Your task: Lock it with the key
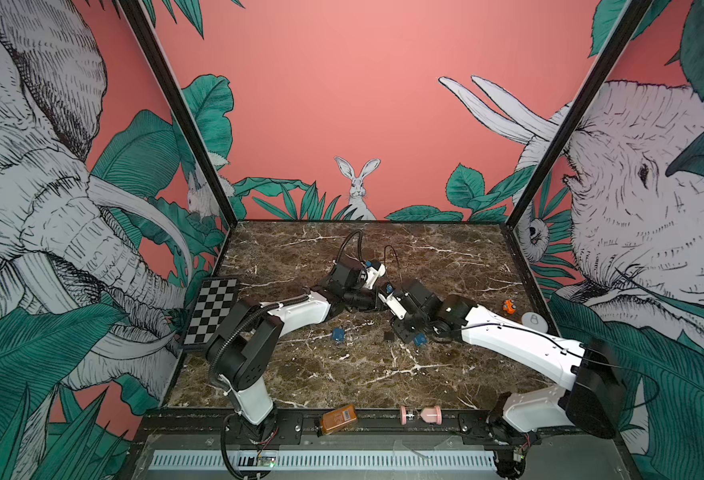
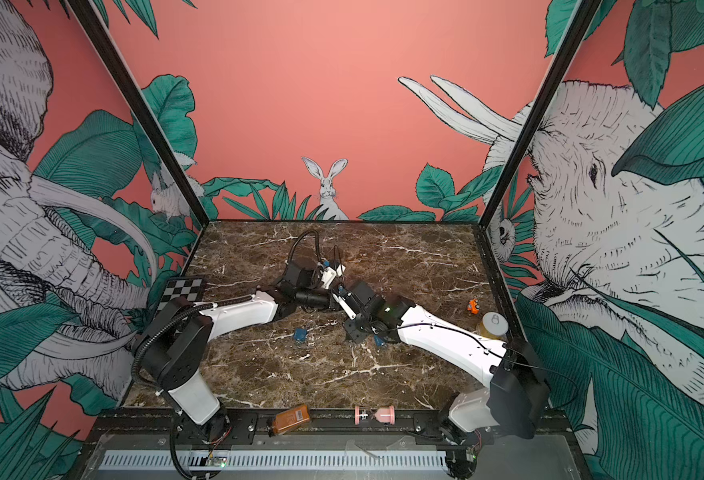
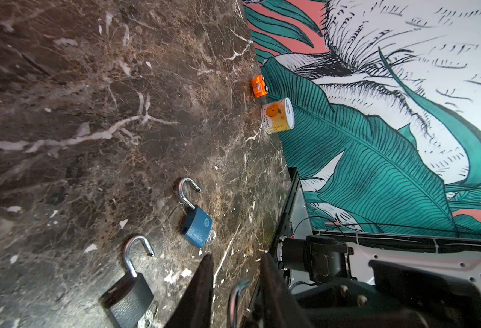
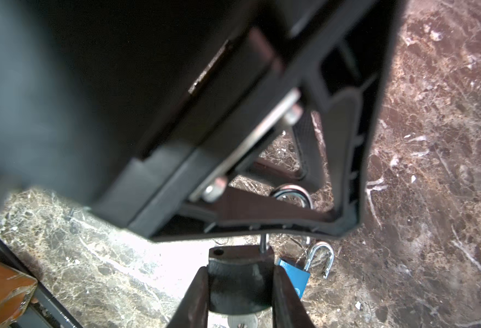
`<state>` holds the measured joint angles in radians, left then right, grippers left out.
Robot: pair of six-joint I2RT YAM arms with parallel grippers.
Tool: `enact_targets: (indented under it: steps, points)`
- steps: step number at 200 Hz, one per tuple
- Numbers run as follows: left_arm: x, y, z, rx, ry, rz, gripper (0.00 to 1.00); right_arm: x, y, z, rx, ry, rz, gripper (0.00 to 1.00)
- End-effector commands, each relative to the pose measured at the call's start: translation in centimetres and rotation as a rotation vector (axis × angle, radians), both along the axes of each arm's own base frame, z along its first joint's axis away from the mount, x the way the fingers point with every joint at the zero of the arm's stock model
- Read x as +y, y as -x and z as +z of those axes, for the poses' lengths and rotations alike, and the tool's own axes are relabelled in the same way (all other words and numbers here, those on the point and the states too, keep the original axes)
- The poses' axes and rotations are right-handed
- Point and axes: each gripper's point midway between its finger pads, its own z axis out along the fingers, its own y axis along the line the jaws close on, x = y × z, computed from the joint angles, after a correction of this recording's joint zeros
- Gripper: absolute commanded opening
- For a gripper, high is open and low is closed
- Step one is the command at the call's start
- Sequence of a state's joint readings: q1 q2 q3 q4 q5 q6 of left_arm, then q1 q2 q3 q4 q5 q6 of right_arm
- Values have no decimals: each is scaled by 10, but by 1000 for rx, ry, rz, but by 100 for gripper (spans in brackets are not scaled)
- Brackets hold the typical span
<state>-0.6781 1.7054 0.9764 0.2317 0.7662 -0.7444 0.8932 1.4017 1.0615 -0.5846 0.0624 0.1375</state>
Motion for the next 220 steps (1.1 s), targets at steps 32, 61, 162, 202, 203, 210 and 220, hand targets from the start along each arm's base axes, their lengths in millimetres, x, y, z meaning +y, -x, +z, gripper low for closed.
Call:
enact_targets:
  steps: [32, 61, 162, 202, 203, 210, 220]
  points:
    - [-1, 9, 6, -5, 35, -29, 25, 5, -12, 16, -75, -16, -22, 31]
    - [-1, 10, 5, -5, 29, -29, 21, 4, -15, 17, -87, -14, -28, 31]
    - [-4, 10, 3, 2, 22, -28, 2, 8, -15, 14, -88, -41, -30, 34]
    - [-1, 10, 2, -7, 5, -17, 0, 5, -18, 21, -116, -53, -53, 38]
    - [0, 10, 2, -7, 5, -16, 0, 5, -18, 21, -116, -53, -54, 38]
    - [1, 10, 3, -7, 1, -10, 0, 3, -19, 24, -123, -60, -65, 40]
    - [1, 9, 5, -4, 1, 6, 0, 1, -20, 32, -140, -85, -81, 43]
